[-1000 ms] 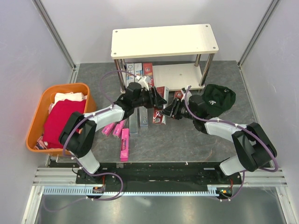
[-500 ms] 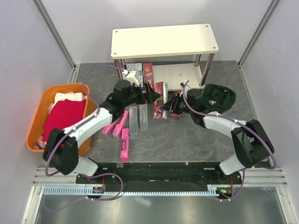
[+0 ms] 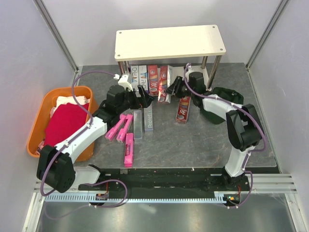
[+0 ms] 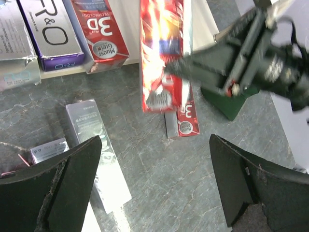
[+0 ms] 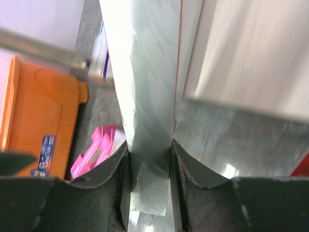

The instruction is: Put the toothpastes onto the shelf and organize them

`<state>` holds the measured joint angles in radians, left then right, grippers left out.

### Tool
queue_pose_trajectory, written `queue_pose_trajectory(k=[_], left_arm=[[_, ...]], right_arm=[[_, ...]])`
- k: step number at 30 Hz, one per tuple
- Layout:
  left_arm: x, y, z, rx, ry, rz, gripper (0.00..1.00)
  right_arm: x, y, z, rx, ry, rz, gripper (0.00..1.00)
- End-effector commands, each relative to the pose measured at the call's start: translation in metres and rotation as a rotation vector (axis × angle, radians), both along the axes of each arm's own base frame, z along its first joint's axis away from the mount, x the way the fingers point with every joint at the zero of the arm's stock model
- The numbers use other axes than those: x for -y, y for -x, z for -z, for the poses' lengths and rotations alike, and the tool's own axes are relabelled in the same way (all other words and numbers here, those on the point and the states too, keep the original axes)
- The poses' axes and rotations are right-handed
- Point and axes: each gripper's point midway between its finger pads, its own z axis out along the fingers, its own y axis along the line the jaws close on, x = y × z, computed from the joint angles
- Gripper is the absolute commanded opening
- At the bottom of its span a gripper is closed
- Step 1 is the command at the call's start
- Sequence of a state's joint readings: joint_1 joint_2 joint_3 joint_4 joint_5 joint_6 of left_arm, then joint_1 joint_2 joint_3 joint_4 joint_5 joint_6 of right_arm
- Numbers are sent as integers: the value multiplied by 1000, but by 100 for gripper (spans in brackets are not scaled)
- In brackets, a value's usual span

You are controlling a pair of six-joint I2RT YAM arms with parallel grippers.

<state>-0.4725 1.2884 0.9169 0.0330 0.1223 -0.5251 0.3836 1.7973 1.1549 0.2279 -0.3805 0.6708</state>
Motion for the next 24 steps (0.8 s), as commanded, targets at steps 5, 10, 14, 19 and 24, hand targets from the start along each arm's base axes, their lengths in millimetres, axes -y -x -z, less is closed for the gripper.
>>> queue_pose_trajectory(k=[5, 10, 14, 19, 24], left_arm=[[-6, 4, -6, 33, -16, 9, 100], [-4, 2, -4, 25, -13, 19, 100], [0, 0, -2, 18, -11, 40, 100], [6, 1, 0, 5, 7, 62, 100], [8, 1, -2, 3, 24, 73, 100]], right_arm=[[17, -67, -37, 87, -22, -17, 34], [22, -91, -31, 64, -27, -41, 36], [9, -101, -16, 16, -64, -96, 37], [5, -105, -2, -15, -76, -100, 38], [-1, -107, 7, -36, -90, -104, 43]])
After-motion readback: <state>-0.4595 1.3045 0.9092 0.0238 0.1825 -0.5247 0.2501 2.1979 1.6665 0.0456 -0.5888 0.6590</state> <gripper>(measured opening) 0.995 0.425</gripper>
